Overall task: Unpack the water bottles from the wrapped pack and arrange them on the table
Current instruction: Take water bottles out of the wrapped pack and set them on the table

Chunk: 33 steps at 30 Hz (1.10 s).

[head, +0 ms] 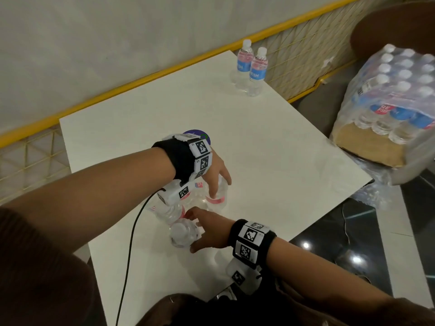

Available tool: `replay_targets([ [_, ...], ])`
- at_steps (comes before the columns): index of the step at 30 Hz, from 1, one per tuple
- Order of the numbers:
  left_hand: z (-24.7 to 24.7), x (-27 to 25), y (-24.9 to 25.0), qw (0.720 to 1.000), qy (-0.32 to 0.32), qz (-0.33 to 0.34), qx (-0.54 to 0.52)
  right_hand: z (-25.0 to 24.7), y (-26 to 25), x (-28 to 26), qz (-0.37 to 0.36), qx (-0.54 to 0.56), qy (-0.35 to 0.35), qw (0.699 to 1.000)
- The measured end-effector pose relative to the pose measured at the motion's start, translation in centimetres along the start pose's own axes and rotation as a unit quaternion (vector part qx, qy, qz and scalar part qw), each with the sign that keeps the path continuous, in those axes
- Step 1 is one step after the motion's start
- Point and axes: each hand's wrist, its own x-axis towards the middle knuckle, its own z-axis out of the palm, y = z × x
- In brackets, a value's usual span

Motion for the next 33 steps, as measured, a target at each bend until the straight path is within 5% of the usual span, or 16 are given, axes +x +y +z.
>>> replay_targets([
  [4,-0.5,0.3,0.9,1.0,0.018,0.002,0.015,-1.9,1.0,-1.1,0.032,0.001,-0.014,0.999],
  [9,-2.7,2.3,2.8,0.988,0.14,0.031,-0.051,-7.2,5.2,-3.9,0.098,-0.046,-0.015,0.994],
  [13,-4.8,5.2,5.8,0.979,0.174,0.049,-0.092,-14.2,10.9,-7.2,0.153,0.048,0.131,0.978],
  [15,-5.7,7.1,7.2,0.975,0.186,0.051,-0.115,-18.3,13.7,-9.9,0.151,0.186,0.281,0.929],
  [18,-7.8,9.6,9.4,0.966,0.207,0.063,-0.142,-23.6,16.8,-14.0,0.087,0.356,0.472,0.802],
  [22,-11.6,12.3,12.6,0.945,0.266,0.09,-0.164,-29.0,19.3,-18.1,-0.029,0.447,0.56,0.697],
  [26,-15.7,14.6,15.2,0.923,0.322,0.114,-0.179,-31.8,22.1,-19.7,-0.06,0.5,0.554,0.663],
  [29,-18.6,16.0,16.5,0.909,0.355,0.133,-0.172,-32.3,24.6,-19.5,0.04,0.472,0.528,0.705],
  [33,-22.1,17.8,17.8,0.912,0.356,0.141,-0.145,-34.7,26.7,-19.5,0.16,0.414,0.601,0.665],
])
